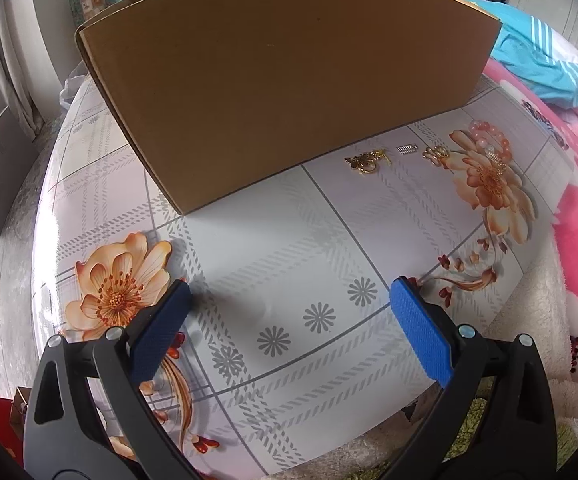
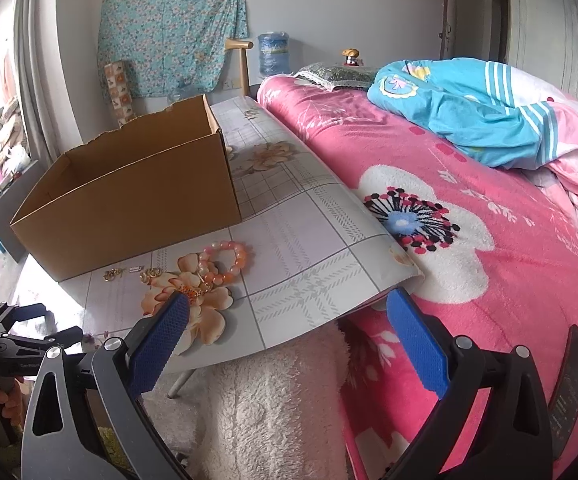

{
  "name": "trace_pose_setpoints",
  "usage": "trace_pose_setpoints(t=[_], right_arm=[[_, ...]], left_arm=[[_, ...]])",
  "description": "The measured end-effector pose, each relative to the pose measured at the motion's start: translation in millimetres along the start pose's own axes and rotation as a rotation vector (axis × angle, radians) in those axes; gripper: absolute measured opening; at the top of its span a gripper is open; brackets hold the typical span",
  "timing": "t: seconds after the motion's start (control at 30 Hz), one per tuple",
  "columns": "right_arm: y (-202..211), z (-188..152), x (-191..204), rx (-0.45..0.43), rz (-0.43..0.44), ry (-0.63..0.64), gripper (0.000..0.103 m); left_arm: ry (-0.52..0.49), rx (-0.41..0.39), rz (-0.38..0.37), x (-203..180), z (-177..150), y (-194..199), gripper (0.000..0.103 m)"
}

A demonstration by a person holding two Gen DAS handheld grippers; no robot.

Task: Organize jewelry

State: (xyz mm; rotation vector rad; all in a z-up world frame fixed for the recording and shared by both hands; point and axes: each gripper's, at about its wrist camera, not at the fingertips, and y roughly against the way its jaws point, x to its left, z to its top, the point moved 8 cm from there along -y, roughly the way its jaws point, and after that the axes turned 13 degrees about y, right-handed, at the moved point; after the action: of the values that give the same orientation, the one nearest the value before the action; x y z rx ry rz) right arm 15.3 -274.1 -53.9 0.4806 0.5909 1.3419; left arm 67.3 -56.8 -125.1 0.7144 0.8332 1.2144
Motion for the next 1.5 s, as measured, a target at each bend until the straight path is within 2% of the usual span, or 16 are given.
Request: trace_pose_setpoints(t=[0.3, 0.6, 0.83, 1.0, 1.1, 1.2, 1.3, 1.33, 1.5], right_arm=[[-7, 0, 9, 0.012, 0.019, 0.016, 0.096], [-28, 13, 15, -0.003, 0.071, 0.025, 0.096], [-50, 9, 34, -0.001, 0.202, -0.021, 0.096], [-66, 13, 77, 0.008, 0.323, 0.06, 0.096], [-74, 21, 107, 0.009, 0.391, 0.127, 0.096], [-85, 31, 137, 0.019, 0.455, 0.182, 0.09], [-93, 36, 156, 0.039, 0.489, 0.208, 0.079], [-96, 37, 164, 0.05, 0.484, 0.218, 0.075], [-105, 37, 178, 0.1, 0.452, 0.214, 0.056]], left_arm=[[-0.001, -0.009, -0.007, 5, -6, 5, 0.096], [-0.01, 0.001, 0.043, 11, -21, 5, 0.096], [-0.041, -0.039, 0.015, 11, -33, 8, 0.096], [-0.051, -0.063, 0.001, 10, -34, 13, 0.096], [-0.059, -0.089, -0.037, 9, -29, 15, 0.096], [-0.05, -0.106, -0.093, 4, -24, 17, 0.095], [-0.067, -0.117, -0.155, -3, -15, 17, 0.082], [-0.078, -0.11, -0.168, -5, -15, 15, 0.075], [-0.19, -0.123, -0.236, -17, -5, 4, 0.061]])
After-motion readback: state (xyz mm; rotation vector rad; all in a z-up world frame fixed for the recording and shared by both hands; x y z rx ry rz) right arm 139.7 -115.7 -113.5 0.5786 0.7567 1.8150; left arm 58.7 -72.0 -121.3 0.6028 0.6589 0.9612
